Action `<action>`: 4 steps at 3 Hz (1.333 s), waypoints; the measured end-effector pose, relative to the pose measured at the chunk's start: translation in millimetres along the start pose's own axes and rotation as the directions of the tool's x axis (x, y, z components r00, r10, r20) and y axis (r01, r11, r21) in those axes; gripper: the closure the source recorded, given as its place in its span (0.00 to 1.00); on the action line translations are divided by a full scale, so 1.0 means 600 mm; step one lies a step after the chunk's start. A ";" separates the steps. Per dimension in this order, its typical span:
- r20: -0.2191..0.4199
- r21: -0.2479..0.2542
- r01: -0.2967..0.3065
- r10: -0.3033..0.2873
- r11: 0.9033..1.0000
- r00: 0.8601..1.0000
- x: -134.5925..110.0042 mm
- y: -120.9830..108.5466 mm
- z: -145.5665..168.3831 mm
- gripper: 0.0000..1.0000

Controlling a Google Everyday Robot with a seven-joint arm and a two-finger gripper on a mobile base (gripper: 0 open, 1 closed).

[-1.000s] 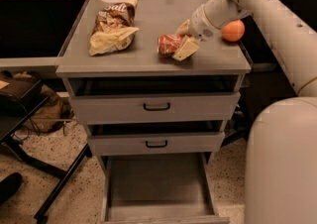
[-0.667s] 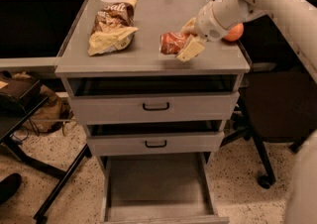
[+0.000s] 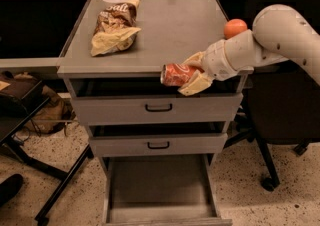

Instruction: Place coke can into bottom drawer

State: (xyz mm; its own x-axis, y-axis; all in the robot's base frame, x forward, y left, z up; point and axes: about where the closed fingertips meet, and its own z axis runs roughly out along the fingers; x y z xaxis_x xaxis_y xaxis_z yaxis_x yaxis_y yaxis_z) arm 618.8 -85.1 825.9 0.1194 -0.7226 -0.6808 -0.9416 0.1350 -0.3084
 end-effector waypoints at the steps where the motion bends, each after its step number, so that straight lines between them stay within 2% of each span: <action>1: 0.000 0.000 0.000 0.000 1.000 1.000 0.000 0.000 0.000 1.00; 2: 0.001 -0.013 -0.030 0.030 0.999 1.000 0.005 0.018 0.008 1.00; 3: 0.030 -0.035 -0.101 0.103 0.994 0.994 0.023 0.079 0.030 1.00; 4: 0.069 -0.123 -0.163 0.172 0.979 0.983 0.067 0.176 0.098 1.00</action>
Offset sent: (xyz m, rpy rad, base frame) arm -0.0190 0.0006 -0.0181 0.0214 0.0663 -0.0348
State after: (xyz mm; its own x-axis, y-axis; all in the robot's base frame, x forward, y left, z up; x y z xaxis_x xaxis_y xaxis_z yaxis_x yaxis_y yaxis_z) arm 542.4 -60.0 727.0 -0.0227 -0.6398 -0.7682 -0.9799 0.1664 -0.1096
